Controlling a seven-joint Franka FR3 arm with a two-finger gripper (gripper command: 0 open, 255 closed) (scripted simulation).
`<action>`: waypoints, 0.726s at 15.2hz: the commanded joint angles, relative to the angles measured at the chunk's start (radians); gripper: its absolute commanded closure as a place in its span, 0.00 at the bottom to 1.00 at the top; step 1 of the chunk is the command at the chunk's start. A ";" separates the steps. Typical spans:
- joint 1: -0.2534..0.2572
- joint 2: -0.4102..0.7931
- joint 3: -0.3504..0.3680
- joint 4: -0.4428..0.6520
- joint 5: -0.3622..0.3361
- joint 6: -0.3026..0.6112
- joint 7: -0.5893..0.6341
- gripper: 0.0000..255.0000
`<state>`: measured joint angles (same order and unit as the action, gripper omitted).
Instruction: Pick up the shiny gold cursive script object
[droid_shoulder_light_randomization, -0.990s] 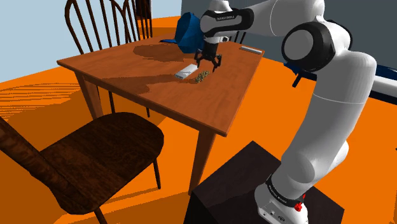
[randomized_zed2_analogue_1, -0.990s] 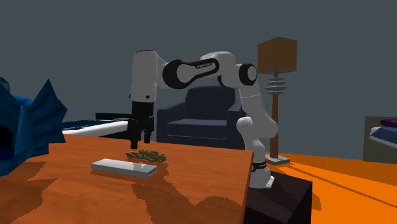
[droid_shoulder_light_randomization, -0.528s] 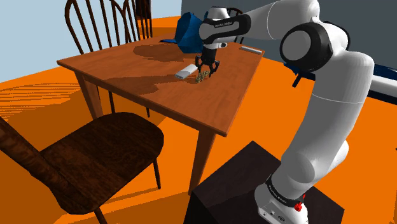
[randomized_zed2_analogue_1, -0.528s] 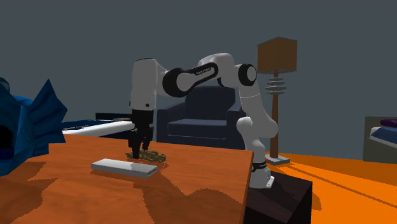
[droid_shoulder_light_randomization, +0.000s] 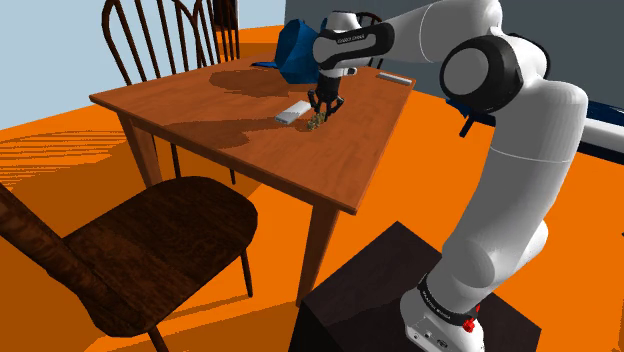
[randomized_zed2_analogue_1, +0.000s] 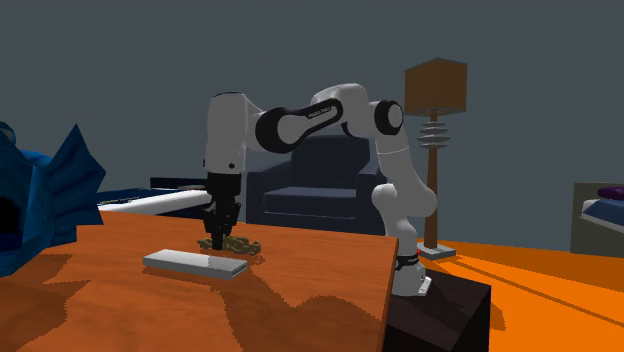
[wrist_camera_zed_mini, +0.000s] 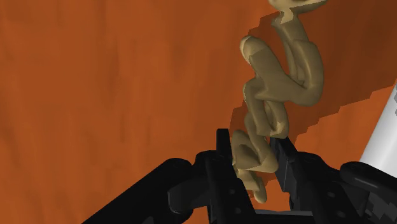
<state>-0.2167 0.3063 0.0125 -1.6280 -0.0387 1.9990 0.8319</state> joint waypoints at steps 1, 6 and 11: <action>0.000 -0.001 0.000 0.000 0.000 0.000 0.000 1.00; 0.000 -0.011 0.000 0.052 0.001 -0.063 -0.003 1.00; 0.000 -0.016 0.001 0.112 0.002 -0.128 -0.005 1.00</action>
<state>-0.2179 0.2930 0.0122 -1.5280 -0.0366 1.8860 0.8254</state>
